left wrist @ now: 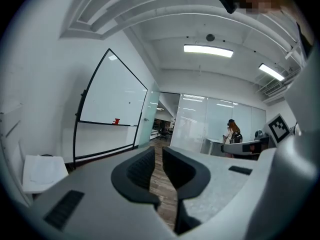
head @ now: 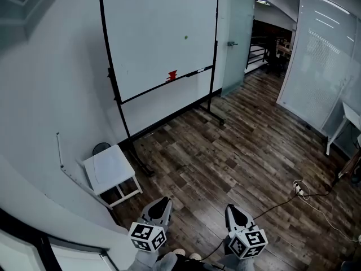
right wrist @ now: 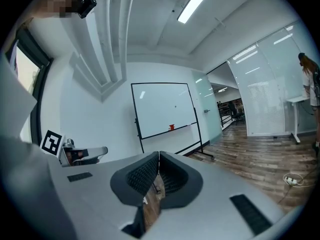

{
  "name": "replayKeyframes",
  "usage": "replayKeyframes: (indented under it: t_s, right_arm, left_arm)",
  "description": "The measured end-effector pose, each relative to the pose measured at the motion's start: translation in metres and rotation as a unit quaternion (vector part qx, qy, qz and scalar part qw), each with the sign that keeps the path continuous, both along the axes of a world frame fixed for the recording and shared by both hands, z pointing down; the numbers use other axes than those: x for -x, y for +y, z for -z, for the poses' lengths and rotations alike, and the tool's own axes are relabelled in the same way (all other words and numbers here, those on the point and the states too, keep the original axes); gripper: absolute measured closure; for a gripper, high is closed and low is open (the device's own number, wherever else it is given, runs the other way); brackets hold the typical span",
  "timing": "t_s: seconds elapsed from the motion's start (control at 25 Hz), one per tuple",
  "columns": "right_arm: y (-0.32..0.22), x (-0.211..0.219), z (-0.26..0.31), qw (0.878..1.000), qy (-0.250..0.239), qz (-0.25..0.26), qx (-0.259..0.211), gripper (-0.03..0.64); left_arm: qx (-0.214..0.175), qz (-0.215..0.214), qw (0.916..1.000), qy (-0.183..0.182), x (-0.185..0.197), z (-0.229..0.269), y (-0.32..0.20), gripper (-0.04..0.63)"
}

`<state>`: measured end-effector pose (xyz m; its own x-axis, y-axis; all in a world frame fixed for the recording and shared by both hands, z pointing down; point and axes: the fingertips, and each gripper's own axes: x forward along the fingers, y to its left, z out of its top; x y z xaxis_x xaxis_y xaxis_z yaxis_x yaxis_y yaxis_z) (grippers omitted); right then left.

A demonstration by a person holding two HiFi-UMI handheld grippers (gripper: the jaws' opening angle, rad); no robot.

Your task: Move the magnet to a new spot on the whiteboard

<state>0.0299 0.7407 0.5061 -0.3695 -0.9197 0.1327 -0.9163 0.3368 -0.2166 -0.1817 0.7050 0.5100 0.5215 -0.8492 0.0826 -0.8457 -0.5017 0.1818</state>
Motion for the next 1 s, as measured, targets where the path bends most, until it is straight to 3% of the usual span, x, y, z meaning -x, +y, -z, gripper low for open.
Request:
replayKeyframes:
  t_s: [0.16, 0.6, 1.0]
  right_arm:
    - [-0.003, -0.009, 0.000, 1.000, 0.002, 0.009, -0.007, 0.589]
    - [-0.030, -0.020, -0.011, 1.000, 0.002, 0.027, -0.005, 0.589]
    - [-0.113, -0.019, -0.012, 0.999, 0.004, 0.035, -0.006, 0.589]
  left_arm:
    - [-0.003, 0.008, 1.0000, -0.005, -0.010, -0.004, 0.001, 0.469]
    - [-0.013, 0.023, 0.9996, -0.005, -0.024, -0.008, -0.023, 0.411]
    - [-0.015, 0.017, 0.9997, -0.005, -0.035, -0.012, -0.111, 0.377]
